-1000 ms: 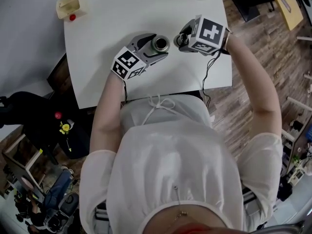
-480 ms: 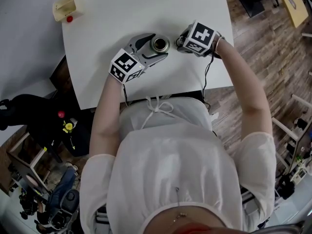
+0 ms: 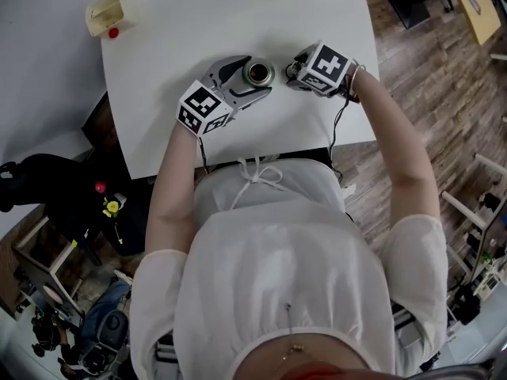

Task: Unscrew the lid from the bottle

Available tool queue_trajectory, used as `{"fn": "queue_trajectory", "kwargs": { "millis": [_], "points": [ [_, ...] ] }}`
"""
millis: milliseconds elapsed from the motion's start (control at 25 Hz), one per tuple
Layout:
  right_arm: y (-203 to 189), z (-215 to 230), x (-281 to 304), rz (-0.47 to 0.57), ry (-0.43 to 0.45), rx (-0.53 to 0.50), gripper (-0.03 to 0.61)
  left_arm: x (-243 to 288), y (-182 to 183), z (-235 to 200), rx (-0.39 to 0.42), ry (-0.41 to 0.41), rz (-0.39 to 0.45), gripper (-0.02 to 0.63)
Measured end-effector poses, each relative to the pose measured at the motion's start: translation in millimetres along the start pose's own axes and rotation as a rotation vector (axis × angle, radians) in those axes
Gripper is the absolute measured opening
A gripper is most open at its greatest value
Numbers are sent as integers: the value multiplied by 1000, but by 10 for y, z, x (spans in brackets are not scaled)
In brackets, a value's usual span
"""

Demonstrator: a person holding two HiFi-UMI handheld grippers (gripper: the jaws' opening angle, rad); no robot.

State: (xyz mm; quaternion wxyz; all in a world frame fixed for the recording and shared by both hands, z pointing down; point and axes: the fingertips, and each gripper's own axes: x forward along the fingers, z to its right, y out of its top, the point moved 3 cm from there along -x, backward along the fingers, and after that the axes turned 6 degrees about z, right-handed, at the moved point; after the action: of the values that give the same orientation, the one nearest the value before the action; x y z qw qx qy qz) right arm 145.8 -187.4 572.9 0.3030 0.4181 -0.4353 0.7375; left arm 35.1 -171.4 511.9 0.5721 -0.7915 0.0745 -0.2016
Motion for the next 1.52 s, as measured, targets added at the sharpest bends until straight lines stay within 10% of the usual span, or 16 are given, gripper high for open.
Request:
{"fn": "queue_trajectory", "kwargs": {
  "millis": [360, 800, 1240, 1520],
  "points": [
    [400, -196, -580, 267, -122, -40, 305, -114, 64, 59, 32, 42, -10, 362],
    [919, -407, -1495, 672, -400, -18, 180, -688, 1150, 165, 216, 208, 210, 359],
    [1114, -723, -1892, 1010, -609, 32, 7, -1476, 1757, 157, 227, 582, 373, 46],
    [1154, -905, -1883, 1064, -617, -13, 5, -1726, 1637, 82, 123, 668, 352, 20]
  ]
}}
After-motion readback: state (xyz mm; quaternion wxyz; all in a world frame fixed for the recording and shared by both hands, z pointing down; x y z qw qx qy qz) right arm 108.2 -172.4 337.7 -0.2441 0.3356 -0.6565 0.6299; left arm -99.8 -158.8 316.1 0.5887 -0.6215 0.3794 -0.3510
